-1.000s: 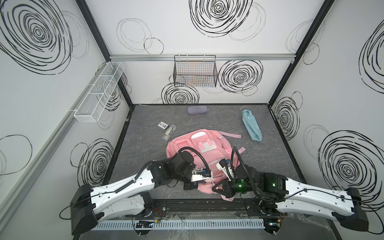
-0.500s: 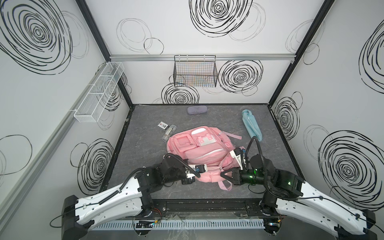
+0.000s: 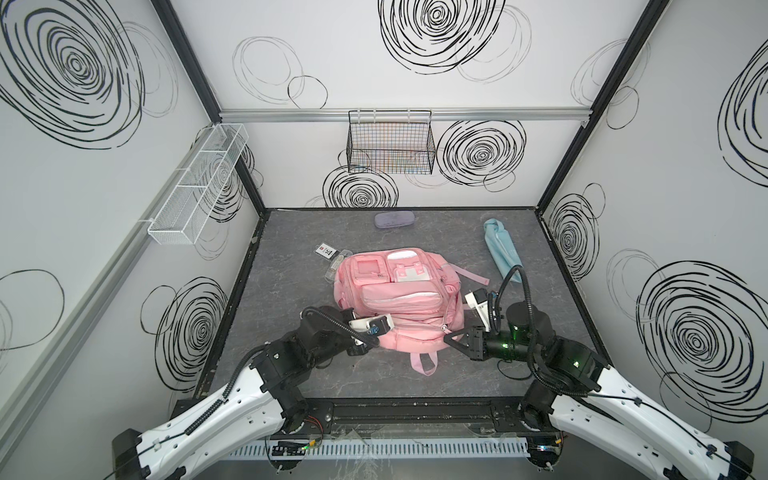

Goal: Pack the student bag

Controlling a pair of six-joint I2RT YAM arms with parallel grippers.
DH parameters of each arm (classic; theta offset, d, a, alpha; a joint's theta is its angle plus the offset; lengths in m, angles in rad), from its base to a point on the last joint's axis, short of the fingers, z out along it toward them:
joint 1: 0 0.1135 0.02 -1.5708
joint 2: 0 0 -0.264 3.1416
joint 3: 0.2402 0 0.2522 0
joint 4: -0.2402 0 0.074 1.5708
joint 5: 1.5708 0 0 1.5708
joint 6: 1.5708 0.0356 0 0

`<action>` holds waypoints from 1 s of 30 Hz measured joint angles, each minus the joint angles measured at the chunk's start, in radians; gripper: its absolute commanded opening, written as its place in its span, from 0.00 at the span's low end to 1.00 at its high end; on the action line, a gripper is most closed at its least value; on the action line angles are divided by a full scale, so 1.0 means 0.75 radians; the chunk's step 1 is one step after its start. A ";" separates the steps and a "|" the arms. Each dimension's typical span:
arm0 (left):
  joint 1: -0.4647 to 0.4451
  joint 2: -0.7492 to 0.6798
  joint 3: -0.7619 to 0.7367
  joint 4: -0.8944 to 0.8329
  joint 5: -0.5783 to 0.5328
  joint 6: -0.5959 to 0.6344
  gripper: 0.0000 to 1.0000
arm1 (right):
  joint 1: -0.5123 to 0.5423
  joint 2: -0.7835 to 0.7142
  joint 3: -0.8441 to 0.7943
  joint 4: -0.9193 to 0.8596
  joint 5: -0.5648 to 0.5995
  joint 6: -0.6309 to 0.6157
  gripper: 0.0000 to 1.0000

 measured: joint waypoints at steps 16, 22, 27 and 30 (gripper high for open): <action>0.209 0.051 -0.010 0.093 0.211 0.040 0.00 | -0.042 -0.125 -0.116 0.088 -0.018 0.007 0.00; 0.292 0.072 0.102 -0.004 0.221 -0.055 0.50 | -0.058 -0.168 -0.117 0.117 -0.032 0.031 0.00; 0.514 0.033 0.390 -0.234 0.141 -0.218 0.81 | -0.073 -0.106 -0.114 -0.013 -0.027 0.043 0.00; 0.359 0.036 0.487 -0.232 0.229 -0.307 0.84 | -0.040 -0.018 -0.114 -0.031 -0.021 0.043 0.00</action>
